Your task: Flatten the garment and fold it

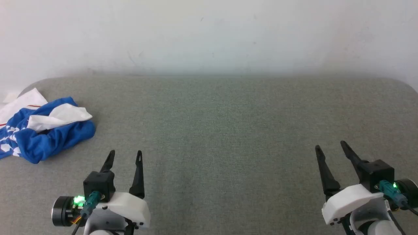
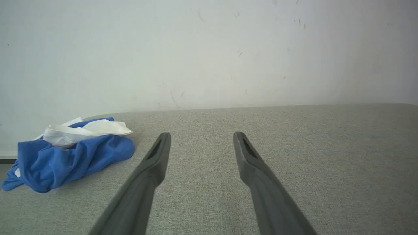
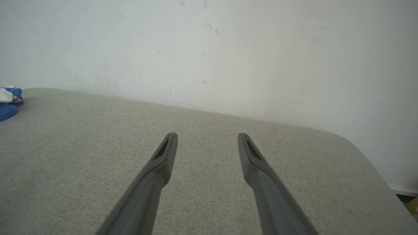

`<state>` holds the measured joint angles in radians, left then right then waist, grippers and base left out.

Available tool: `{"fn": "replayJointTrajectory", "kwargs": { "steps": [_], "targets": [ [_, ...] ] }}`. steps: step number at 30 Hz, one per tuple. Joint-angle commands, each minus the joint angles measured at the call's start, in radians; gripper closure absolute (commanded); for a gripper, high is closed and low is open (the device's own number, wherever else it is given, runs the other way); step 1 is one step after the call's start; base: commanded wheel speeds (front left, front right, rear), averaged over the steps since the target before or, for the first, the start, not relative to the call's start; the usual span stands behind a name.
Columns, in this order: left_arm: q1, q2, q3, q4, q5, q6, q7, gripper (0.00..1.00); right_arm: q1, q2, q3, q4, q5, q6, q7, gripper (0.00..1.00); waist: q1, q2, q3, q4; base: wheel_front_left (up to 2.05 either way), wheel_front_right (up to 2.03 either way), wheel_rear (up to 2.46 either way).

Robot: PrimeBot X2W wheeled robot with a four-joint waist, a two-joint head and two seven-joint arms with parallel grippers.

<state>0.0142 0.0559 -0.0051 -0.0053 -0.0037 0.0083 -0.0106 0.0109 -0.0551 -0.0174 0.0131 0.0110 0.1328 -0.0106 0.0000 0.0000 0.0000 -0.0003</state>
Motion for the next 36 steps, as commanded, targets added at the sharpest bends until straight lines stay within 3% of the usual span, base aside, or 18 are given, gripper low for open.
{"fn": "replayJointTrajectory", "kwargs": {
  "steps": [1,17,36],
  "targets": [
    [0.01,-0.001,0.0,-0.004,-0.001,0.001,-0.01,0.0,0.005,0.0,-0.011,0.003,0.01,0.0,-0.01,0.0,0.0,0.0,0.0,0.0,0.0,0.0,0.0],
    [0.021,-0.001,0.005,-0.017,-0.011,0.013,-0.043,0.0,0.008,0.001,-0.055,0.002,0.023,0.0,-0.043,0.0,0.0,0.0,0.011,0.015,0.0,0.0,0.0],
    [0.038,-0.002,0.001,-0.032,-0.031,0.045,-0.081,0.0,-0.004,0.002,-0.063,0.002,0.026,-0.001,-0.081,0.0,0.0,0.0,0.024,0.098,0.0,0.0,0.0]
  ]
}}
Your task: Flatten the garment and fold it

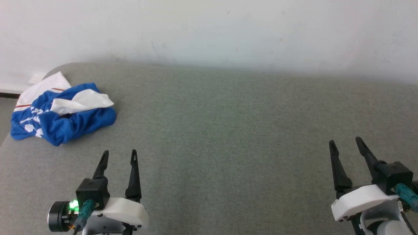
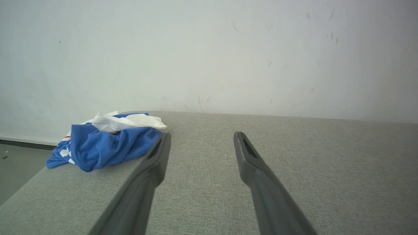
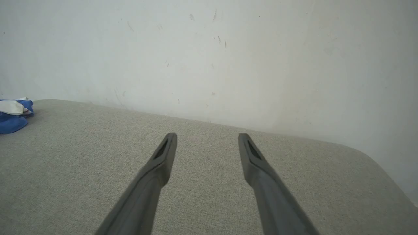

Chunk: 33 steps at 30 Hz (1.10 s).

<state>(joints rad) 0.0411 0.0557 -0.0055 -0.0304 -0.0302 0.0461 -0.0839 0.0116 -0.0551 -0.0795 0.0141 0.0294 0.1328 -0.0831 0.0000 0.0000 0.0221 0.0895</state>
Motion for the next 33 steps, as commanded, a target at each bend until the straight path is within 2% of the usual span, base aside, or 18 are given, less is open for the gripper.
{"fn": "replayJointTrajectory", "kwargs": {
  "steps": [1,19,33],
  "targets": [
    [0.012,-0.002,0.0,-0.008,-0.006,0.009,-0.009,0.0,-0.006,0.002,0.002,0.002,0.007,-0.001,-0.011,0.0,0.0,0.0,0.002,0.014,0.0,0.0,0.0],
    [0.032,-0.003,-0.009,-0.018,-0.029,0.036,-0.047,0.0,-0.02,0.002,0.068,0.028,0.01,-0.001,-0.048,0.0,0.0,0.0,0.004,0.142,0.0,0.0,0.0],
    [0.06,-0.003,-0.007,-0.011,-0.037,0.036,-0.076,0.0,-0.017,0.003,0.107,0.052,0.031,-0.001,-0.077,0.0,0.0,0.0,-0.012,0.259,0.0,0.0,0.0]
  ]
}}
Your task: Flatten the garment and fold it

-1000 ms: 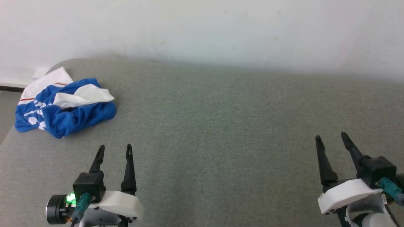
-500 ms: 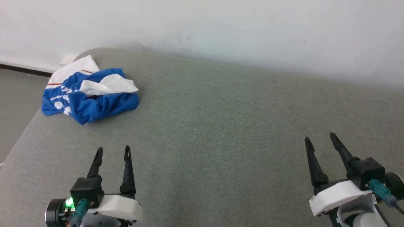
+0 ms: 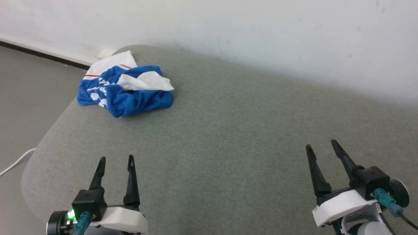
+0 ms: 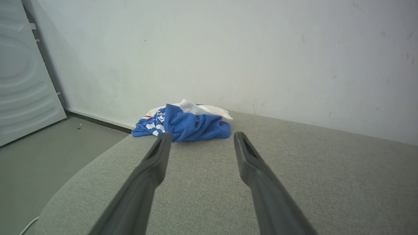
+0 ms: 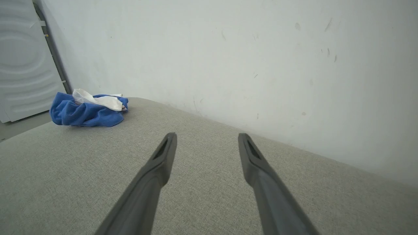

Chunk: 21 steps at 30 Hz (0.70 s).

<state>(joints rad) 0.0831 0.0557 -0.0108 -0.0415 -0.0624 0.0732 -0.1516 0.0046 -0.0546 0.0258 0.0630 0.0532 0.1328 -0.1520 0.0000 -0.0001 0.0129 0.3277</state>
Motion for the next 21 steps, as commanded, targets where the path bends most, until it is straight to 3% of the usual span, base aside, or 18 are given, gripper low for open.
{"fn": "replayJointTrajectory", "kwargs": {
  "steps": [1,21],
  "targets": [
    [0.02,-0.003,-0.002,0.001,-0.007,0.011,-0.011,0.0,-0.01,0.002,0.003,0.005,0.007,-0.001,-0.011,0.0,0.0,0.0,-0.003,0.028,0.0,0.0,0.0],
    [0.06,-0.004,0.011,0.008,-0.025,0.015,-0.053,0.0,-0.002,0.003,0.024,0.041,0.03,-0.002,-0.052,0.0,0.0,0.0,-0.039,0.132,0.0,0.0,0.0]
  ]
}}
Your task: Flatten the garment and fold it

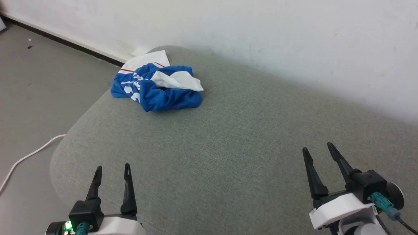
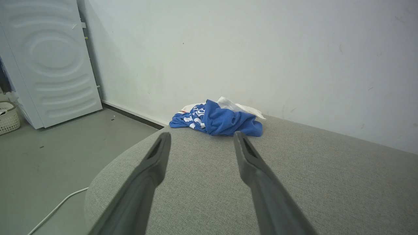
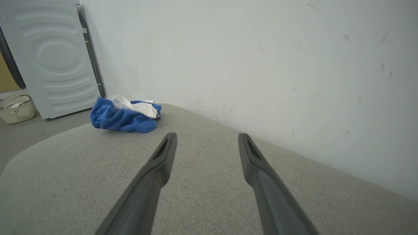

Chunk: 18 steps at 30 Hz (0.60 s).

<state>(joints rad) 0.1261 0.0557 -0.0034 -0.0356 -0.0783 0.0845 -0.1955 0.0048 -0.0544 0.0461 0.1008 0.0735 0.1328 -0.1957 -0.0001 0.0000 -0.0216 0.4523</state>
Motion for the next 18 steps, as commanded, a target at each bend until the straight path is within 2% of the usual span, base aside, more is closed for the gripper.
{"fn": "replayJointTrajectory", "kwargs": {
  "steps": [1,18],
  "targets": [
    [0.019,-0.004,0.005,0.001,-0.01,0.004,-0.011,0.0,-0.002,0.003,0.004,0.004,0.011,-0.002,-0.011,0.0,0.0001,0.0,-0.005,0.012,0.0,0.0,0.0],
    [0.044,-0.005,-0.002,-0.007,-0.04,0.025,-0.044,0.0,-0.005,0.004,0.005,0.013,0.007,-0.002,-0.044,0.0,0.0001,0.0,0.012,0.078,0.0,0.0,0.0]
  ]
}}
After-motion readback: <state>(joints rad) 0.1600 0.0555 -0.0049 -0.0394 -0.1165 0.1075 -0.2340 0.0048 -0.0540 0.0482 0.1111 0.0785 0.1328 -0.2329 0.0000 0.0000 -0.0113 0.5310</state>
